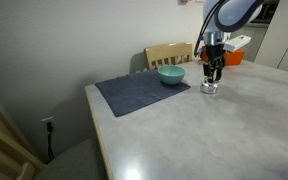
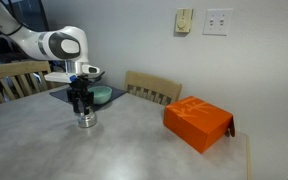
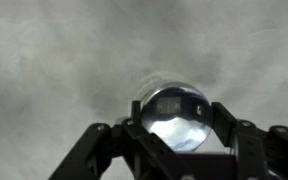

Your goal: Put the silver lid on top of the silver can

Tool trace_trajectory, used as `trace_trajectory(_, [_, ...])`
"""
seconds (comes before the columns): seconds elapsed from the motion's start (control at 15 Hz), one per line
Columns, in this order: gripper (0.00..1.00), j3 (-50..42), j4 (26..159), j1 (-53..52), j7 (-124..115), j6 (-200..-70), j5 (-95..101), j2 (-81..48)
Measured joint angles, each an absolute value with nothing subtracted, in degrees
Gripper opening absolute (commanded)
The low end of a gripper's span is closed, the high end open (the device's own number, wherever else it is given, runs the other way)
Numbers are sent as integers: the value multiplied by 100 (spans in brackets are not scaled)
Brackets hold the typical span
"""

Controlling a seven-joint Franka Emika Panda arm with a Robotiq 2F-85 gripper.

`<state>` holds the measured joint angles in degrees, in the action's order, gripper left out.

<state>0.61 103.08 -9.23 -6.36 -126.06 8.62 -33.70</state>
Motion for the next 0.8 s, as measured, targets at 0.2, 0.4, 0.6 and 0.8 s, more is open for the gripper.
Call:
trace_trajectory(0.2, [44,46,10305,-905,-566,-12681,871,-3376])
trace_trajectory(0.4, [44,41,10297,-842,-340,-12837,871,-3405])
trace_trajectory(0.6, [44,51,10257,-791,-92,-12876,860,-3435])
trace_trajectory(0.8, [44,75,10182,-745,122,-12875,831,-3481])
